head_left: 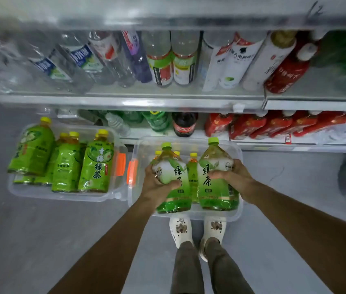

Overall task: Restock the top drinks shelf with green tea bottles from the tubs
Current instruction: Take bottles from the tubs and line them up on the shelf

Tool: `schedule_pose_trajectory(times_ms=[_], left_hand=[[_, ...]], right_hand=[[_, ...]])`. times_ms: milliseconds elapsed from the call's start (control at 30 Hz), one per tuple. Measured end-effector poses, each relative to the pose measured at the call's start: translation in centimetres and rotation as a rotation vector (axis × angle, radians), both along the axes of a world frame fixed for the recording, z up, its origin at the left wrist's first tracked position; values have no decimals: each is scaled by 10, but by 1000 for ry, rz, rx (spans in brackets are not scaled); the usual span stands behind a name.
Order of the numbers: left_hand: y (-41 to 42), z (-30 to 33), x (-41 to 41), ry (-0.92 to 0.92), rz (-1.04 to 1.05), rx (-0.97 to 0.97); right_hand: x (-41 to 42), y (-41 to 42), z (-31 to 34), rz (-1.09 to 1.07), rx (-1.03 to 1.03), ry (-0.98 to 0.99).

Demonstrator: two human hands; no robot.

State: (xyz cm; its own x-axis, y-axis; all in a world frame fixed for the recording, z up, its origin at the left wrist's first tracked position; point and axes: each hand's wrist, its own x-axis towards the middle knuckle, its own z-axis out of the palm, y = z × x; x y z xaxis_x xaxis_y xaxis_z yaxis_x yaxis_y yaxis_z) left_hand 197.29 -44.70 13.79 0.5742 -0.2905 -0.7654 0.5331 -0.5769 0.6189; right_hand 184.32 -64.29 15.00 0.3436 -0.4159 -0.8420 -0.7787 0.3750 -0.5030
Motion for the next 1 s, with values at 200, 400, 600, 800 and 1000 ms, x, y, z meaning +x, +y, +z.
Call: schedule_pose_trajectory(times_ms=[200, 400, 600, 800, 1000], left_hand=[[6, 102, 12, 14, 69, -138], [-8, 212, 26, 70, 120, -426], [-38, 311, 36, 82, 121, -568], [-54, 404, 29, -102, 95, -763], [-71, 493, 19, -307, 17, -920]], right_hand=[[0, -19, 107, -32, 43, -200], [4, -36, 226, 4, 68, -447], [13, -40, 338, 18, -70, -642], [8, -35, 432, 6, -276, -807], [-10, -45, 511, 11, -486, -958]])
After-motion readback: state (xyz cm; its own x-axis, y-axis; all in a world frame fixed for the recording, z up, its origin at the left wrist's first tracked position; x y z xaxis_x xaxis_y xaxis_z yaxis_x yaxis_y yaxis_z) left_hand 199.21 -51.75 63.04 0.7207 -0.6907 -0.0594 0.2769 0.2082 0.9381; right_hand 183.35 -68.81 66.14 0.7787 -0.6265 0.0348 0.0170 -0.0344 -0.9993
